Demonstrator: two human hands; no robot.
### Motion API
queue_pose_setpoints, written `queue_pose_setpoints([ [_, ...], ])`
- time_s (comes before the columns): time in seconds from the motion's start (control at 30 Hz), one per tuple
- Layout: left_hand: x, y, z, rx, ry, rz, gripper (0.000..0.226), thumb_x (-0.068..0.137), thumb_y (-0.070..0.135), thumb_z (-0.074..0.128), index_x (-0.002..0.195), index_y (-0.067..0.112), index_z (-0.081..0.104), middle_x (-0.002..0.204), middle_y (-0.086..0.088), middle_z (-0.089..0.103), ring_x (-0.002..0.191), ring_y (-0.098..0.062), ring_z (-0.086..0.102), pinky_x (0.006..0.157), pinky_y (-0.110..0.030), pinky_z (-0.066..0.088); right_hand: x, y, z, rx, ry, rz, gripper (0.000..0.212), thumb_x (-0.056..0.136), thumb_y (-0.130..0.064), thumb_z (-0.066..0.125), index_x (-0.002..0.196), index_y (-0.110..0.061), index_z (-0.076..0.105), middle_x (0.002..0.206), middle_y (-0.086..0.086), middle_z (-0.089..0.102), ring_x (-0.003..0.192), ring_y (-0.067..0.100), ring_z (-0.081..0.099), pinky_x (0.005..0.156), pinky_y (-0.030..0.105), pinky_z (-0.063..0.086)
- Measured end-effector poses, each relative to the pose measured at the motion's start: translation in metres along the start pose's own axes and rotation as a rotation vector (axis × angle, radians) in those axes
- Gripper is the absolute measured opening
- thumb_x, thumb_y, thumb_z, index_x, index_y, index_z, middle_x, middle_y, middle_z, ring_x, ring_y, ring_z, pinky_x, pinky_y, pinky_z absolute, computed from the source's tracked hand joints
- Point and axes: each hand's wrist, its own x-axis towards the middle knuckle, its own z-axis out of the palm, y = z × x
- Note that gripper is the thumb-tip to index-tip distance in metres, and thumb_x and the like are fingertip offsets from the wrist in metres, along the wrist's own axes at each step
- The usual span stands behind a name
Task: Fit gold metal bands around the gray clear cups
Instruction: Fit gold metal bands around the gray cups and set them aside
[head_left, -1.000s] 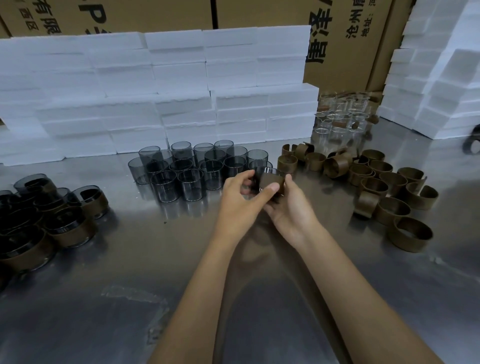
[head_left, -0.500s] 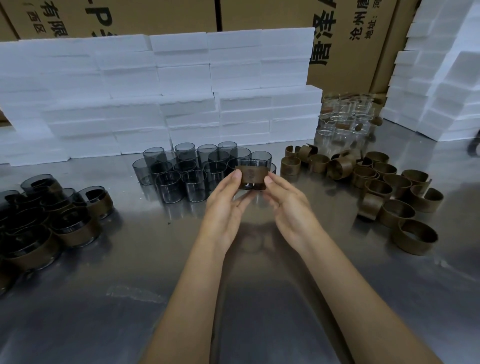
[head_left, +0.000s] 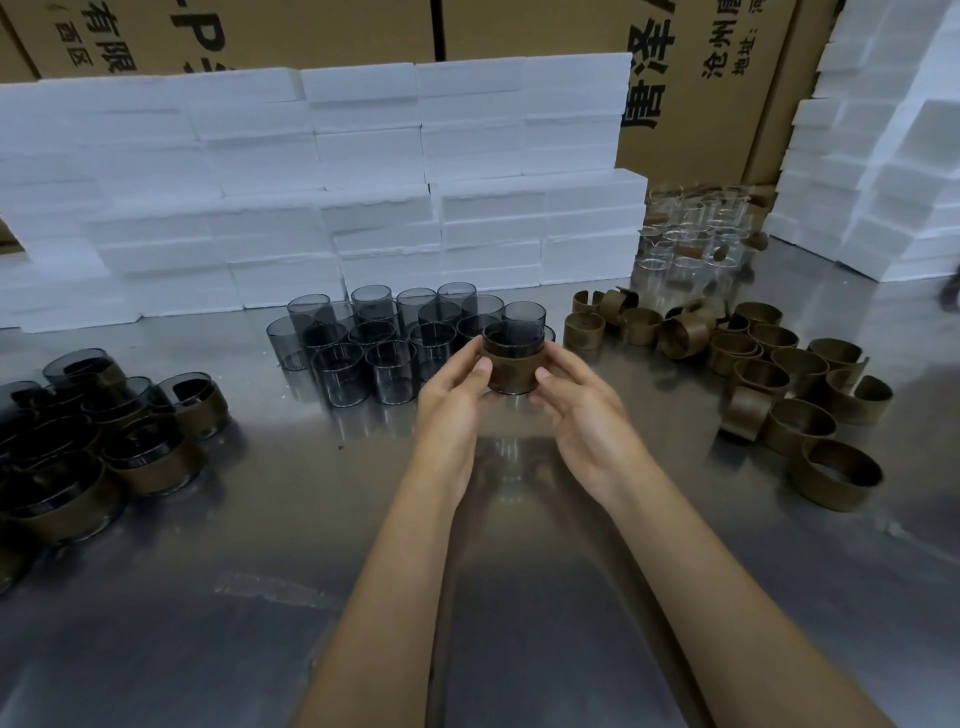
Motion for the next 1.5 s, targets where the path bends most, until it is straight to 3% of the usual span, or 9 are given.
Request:
queue_pose_setpoints([
  [0.23,-0.004,0.0,0.001,0.111,0.022,0.039,0.048,0.088,0.002,0.075,0.131,0.015,0.056,0.129,-0.012,0.067,0.121,-0.023,0.065,0.107,-0.041,0.05,0.0,0.0,0.0,0.005,0.044,-0.026,0.031,0.093,0.004,0.065,0.12,-0.011,0.067,0.115,0.012,0.069,0.101,0.017,0.067,0.08,0.022,0.052],
  [0.33,-0.005,-0.004,0.003,0.232,0.03,0.081,0.055,0.083,0.009,0.083,0.127,0.021,0.054,0.125,-0.004,0.067,0.113,-0.014,0.066,0.094,-0.022,0.054,0.002,0.0,-0.001,-0.011,0.057,-0.01,0.025,0.094,0.0,0.065,0.117,-0.01,0.068,0.104,0.011,0.068,0.084,0.015,0.064,0.074,0.02,0.054],
  [0.5,-0.002,-0.006,-0.001,0.387,0.119,0.128,0.063,0.076,0.019,0.089,0.126,0.026,0.051,0.115,0.01,0.062,0.105,-0.002,0.062,0.071,-0.001,0.044,0.006,0.006,-0.005,-0.225,0.043,0.035,0.022,0.098,-0.019,0.062,0.115,-0.015,0.074,0.102,-0.002,0.077,0.103,0.017,0.069,0.089,0.03,0.052],
  [0.57,-0.003,-0.005,-0.002,0.47,0.22,0.21,0.068,0.074,0.017,0.087,0.13,0.026,0.049,0.117,0.006,0.06,0.103,-0.005,0.062,0.081,-0.007,0.048,0.009,0.011,-0.004,-0.296,0.082,0.037,0.018,0.097,-0.023,0.064,0.107,-0.017,0.077,0.107,-0.003,0.077,0.109,0.015,0.067,0.095,0.034,0.051],
  [0.7,-0.005,0.007,-0.016,0.626,0.54,0.415,0.072,0.07,0.016,0.083,0.132,0.02,0.047,0.126,0.0,0.052,0.117,-0.025,0.053,0.102,-0.044,0.046,0.017,0.017,-0.008,-0.304,0.154,0.022,0.011,0.096,-0.017,0.064,0.094,-0.017,0.075,0.108,0.005,0.076,0.112,0.018,0.067,0.099,0.032,0.051],
  [0.9,-0.001,0.044,-0.073,0.717,0.941,0.269,0.072,0.072,0.023,0.084,0.132,0.014,0.045,0.131,-0.008,0.061,0.129,-0.033,0.044,0.107,-0.047,0.031,0.018,0.022,-0.012,-0.371,0.125,0.013,0.013,0.095,-0.015,0.063,0.09,-0.018,0.074,0.106,0.005,0.075,0.109,0.018,0.067,0.09,0.023,0.05],
  [1.27,-0.015,0.042,-0.124,1.155,1.004,0.112,0.075,0.076,0.03,0.086,0.132,-0.005,0.049,0.134,-0.028,0.051,0.126,-0.044,0.042,0.104,-0.049,0.037,0.016,0.022,-0.011,-0.445,0.126,0.017,0.015,0.093,-0.013,0.064,0.087,-0.018,0.077,0.103,0.006,0.075,0.107,0.018,0.067,0.076,0.017,0.049],
  [1.4,-0.013,0.041,-0.128,1.164,1.099,0.194,0.065,0.082,0.009,0.076,0.138,0.004,0.045,0.132,-0.026,0.045,0.12,-0.044,0.043,0.098,-0.049,0.039,0.015,0.021,-0.012,-0.454,0.124,0.026,0.018,0.094,-0.013,0.062,0.087,-0.02,0.077,0.103,0.002,0.075,0.104,0.015,0.067,0.067,0.012,0.048],
  [1.5,-0.01,0.038,-0.128,1.099,1.035,0.261,0.052,0.086,-0.002,0.06,0.134,0.01,0.046,0.122,-0.024,0.056,0.113,-0.044,0.052,0.083,-0.051,0.043,0.016,0.021,-0.013,-0.461,0.114,0.023,0.02,0.095,-0.012,0.061,0.086,-0.021,0.077,0.102,0.0,0.075,0.104,0.013,0.067,0.067,0.011,0.048],
])
